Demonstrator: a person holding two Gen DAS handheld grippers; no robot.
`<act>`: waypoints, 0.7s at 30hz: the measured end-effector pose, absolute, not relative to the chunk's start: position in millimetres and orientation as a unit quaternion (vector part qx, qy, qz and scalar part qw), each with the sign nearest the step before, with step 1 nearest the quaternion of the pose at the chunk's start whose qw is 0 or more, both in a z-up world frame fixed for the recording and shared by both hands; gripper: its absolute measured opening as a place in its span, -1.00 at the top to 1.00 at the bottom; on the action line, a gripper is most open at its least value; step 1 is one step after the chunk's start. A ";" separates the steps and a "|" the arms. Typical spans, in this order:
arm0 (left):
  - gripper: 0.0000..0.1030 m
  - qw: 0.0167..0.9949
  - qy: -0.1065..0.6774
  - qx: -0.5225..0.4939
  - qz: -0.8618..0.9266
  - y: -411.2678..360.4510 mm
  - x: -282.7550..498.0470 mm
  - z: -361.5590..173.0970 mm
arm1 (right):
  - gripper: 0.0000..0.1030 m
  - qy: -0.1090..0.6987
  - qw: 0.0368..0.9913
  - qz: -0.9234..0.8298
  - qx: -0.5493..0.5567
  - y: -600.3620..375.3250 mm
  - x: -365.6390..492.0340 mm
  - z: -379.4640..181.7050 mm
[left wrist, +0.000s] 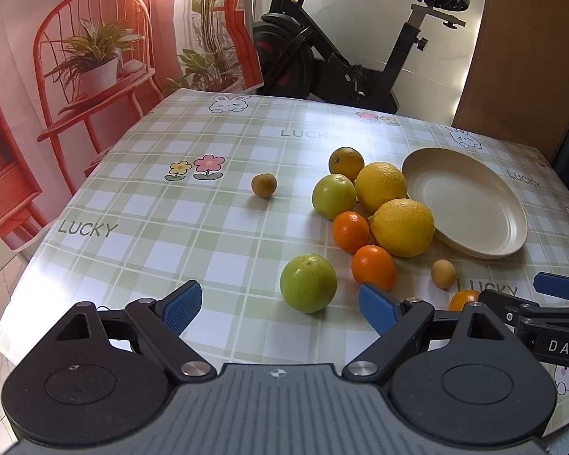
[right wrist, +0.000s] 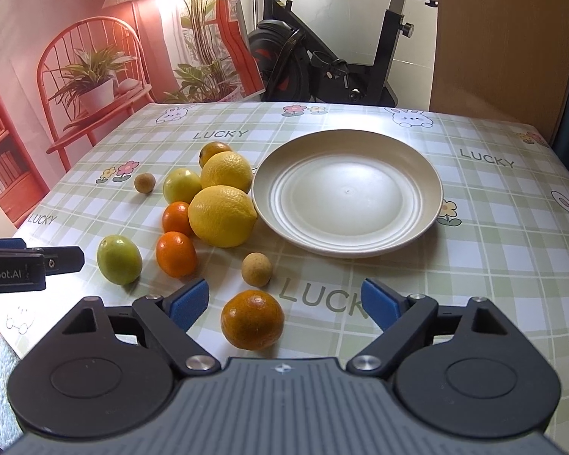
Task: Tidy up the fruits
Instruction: 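Lower the left tool toward the tangerine beside the small brown fruit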
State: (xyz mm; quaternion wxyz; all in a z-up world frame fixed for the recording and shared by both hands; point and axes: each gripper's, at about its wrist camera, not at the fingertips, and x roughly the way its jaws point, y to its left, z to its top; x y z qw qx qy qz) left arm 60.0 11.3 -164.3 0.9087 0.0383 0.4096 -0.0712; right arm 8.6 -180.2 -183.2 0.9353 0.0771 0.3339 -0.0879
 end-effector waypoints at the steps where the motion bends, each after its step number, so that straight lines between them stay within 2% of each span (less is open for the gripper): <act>1: -0.78 0.908 0.409 0.041 -0.073 10.1 60.0 -165.2 | -0.72 0.335 0.935 -0.086 0.076 -179.9 8.1 -184.3; 13: -0.73 0.902 0.426 -0.006 -0.073 20.1 66.6 -171.2 | -0.67 0.348 0.931 -0.083 0.067 -178.2 10.1 -192.0; 21: -0.71 0.896 0.441 -0.017 -0.060 17.3 68.9 -171.4 | -0.51 0.352 0.933 -0.051 0.055 -175.1 6.4 -196.4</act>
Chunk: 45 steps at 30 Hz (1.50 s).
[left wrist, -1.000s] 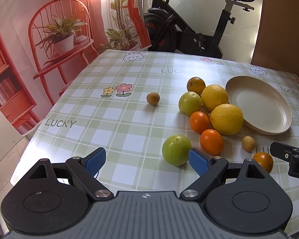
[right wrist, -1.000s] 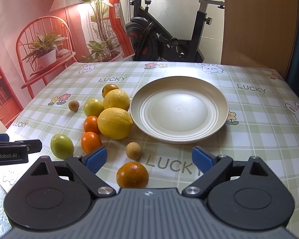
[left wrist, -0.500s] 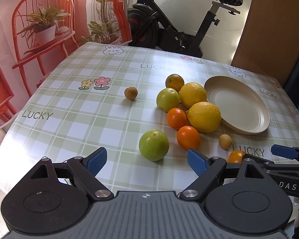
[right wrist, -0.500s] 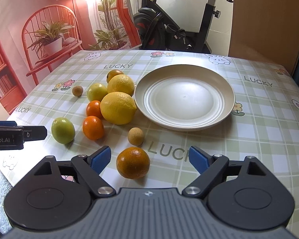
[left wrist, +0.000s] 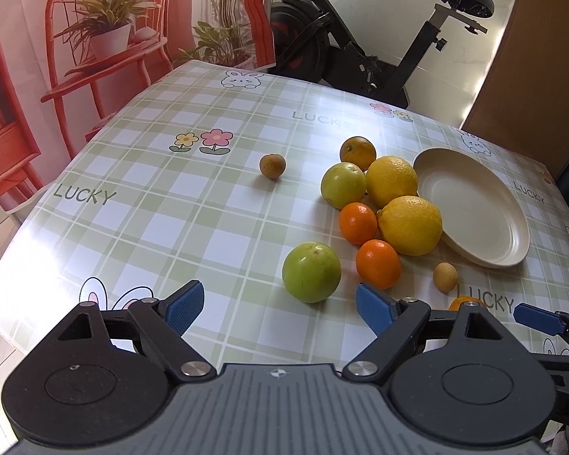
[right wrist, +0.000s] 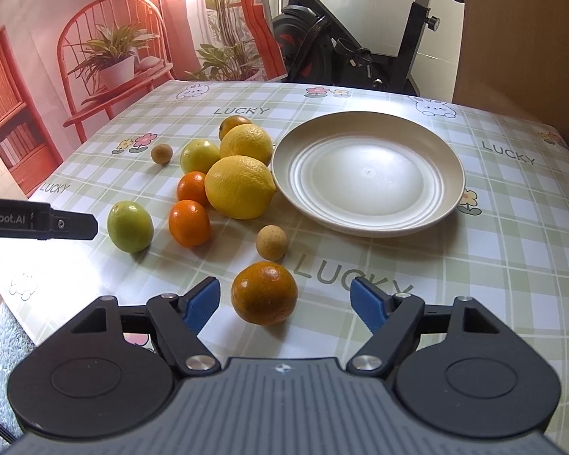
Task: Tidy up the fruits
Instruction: 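Lower the left tool toward the tangerine beside the small brown fruit, then close the left tool's fingers around the tangerine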
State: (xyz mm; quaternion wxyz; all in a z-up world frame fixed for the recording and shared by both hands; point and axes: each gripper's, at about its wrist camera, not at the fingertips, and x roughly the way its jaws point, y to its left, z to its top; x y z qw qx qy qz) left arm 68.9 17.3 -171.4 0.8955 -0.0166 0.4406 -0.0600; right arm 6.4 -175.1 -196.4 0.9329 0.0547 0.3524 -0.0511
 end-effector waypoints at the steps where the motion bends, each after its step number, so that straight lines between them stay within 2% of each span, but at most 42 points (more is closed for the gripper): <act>1: -0.70 0.896 0.440 -0.015 -0.065 15.6 68.7 -171.0 | -0.50 0.353 0.933 -0.048 0.052 -173.8 5.9 -197.2; 7: -0.48 0.893 0.431 -0.013 -0.129 -2.6 61.8 -169.4 | -0.33 0.357 0.932 -0.039 0.046 -173.4 7.1 -203.8; 12: -0.19 0.887 0.434 0.005 -0.156 -19.4 63.3 -177.0 | -0.26 0.345 0.938 -0.020 0.038 -172.0 4.4 -206.0; 22: -0.16 0.876 0.448 0.032 -0.175 -45.5 64.6 -190.5 | -0.13 0.343 0.938 -0.001 0.053 -177.8 7.8 -213.1; 30: 0.00 0.863 0.455 0.033 -0.218 -59.0 61.9 -189.8 | -0.13 0.343 0.937 0.005 0.065 -184.1 7.9 -217.7; 31: 0.02 0.861 0.455 0.032 -0.227 -61.4 61.3 -188.9 | -0.13 0.344 0.937 0.008 0.065 -184.5 8.3 -218.2; 33: 0.28 0.857 0.454 0.027 -0.244 -65.7 62.2 -188.4 | -0.10 0.344 0.937 0.013 0.062 -183.5 8.0 -218.7; 34: 0.32 0.854 0.455 0.027 -0.250 -67.9 63.3 -188.4 | -0.10 0.344 0.937 0.015 0.061 -183.1 7.6 -218.6; 38: 0.33 0.845 0.462 0.017 -0.268 -74.7 67.5 -189.3 | -0.01 0.341 0.938 0.017 0.061 -184.0 6.5 -219.7; 45: 0.33 0.831 0.481 0.006 -0.280 -81.0 73.4 -197.9 | 0.04 0.339 0.938 0.025 0.068 -185.8 7.5 -222.1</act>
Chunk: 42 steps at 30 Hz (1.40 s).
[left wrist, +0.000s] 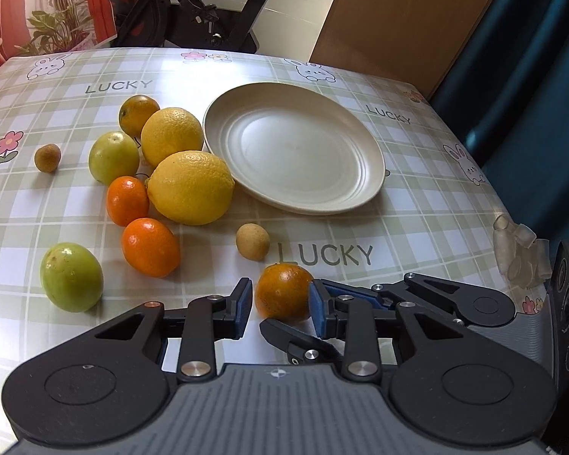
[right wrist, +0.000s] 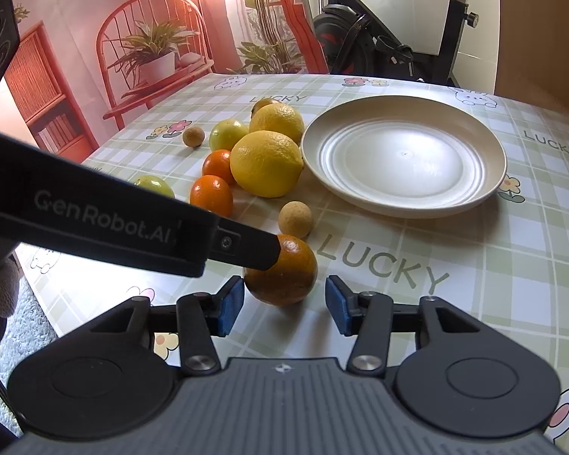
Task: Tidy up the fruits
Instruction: 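Close the left tool's fingers around the tangerine, then carry the tangerine over the cream plate and open the left tool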
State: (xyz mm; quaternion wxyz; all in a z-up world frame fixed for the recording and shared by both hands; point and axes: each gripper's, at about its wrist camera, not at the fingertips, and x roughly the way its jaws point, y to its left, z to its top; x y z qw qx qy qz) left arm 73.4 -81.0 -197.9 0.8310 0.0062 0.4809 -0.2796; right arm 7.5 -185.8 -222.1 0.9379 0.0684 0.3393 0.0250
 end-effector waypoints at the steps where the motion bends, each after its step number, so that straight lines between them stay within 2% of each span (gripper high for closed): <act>1: 0.33 0.830 0.483 0.005 -0.280 -81.4 74.0 -199.2 | 0.04 0.338 0.938 0.026 0.069 -185.6 8.1 -221.9; 14: 0.25 0.814 0.499 -0.031 -0.295 -83.2 85.7 -213.3 | 0.07 0.344 0.935 0.030 0.083 -190.5 12.5 -224.9; 21: 0.10 0.812 0.505 -0.027 -0.292 -86.5 83.7 -224.1 | 0.08 0.345 0.934 0.030 0.087 -191.9 14.2 -225.2; 33: 0.16 0.816 0.492 -0.014 -0.303 -88.2 86.2 -218.4 | 0.09 0.341 0.935 0.028 0.090 -191.3 15.2 -225.2; 42: 0.16 0.829 0.454 0.005 -0.326 -112.8 96.9 -189.9 | 0.09 0.309 0.948 0.001 0.077 -205.2 13.9 -205.6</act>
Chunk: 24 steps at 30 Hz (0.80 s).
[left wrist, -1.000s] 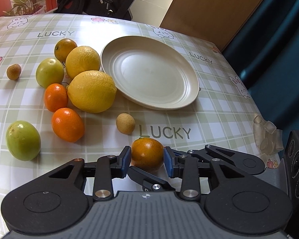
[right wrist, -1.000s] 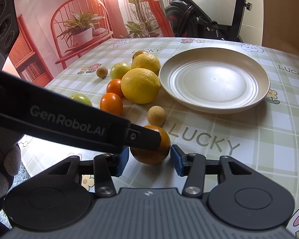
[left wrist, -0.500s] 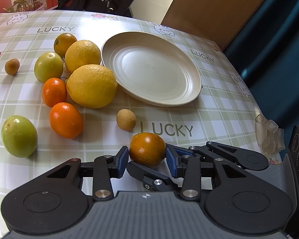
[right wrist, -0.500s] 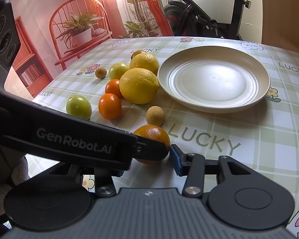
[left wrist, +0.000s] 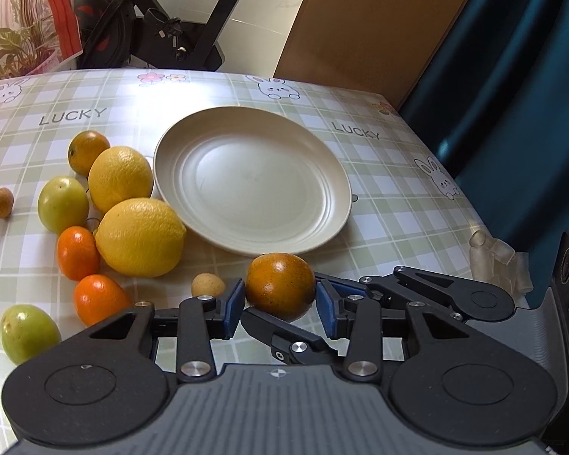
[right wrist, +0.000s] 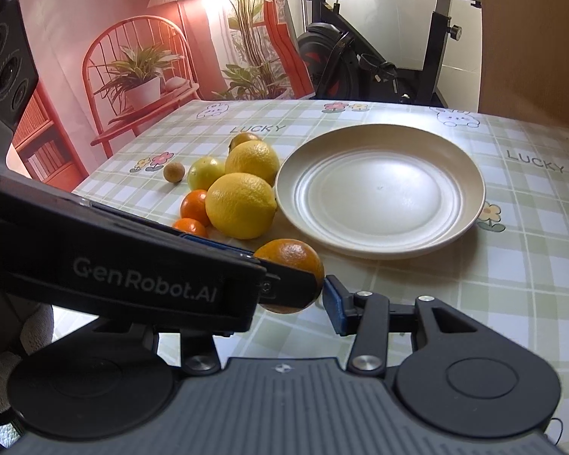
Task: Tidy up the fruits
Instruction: 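Carry the tangerine over the cream plate and open the left tool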
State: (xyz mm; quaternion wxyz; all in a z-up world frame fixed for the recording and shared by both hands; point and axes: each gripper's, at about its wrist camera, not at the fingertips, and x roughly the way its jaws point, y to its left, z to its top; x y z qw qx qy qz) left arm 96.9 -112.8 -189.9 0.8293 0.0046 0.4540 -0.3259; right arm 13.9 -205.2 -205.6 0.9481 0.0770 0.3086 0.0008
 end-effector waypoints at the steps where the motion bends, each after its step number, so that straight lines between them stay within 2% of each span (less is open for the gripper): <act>1: 0.16 0.831 0.450 0.007 -0.327 -116.5 99.6 -186.9 | 0.09 0.304 0.950 -0.003 0.074 -207.9 14.6 -202.2; 10: 0.16 0.830 0.442 0.004 -0.341 -151.4 146.1 -178.8 | 0.10 0.284 0.958 -0.023 0.042 -235.5 41.4 -184.2; 18: 0.16 0.815 0.471 -0.017 -0.337 -177.7 184.4 -200.2 | 0.10 0.297 0.953 -0.038 0.045 -271.2 75.3 -196.7; 24: 0.15 0.816 0.471 0.004 -0.334 -194.2 187.6 -207.5 | 0.10 0.303 0.950 -0.047 0.050 -287.5 81.1 -202.6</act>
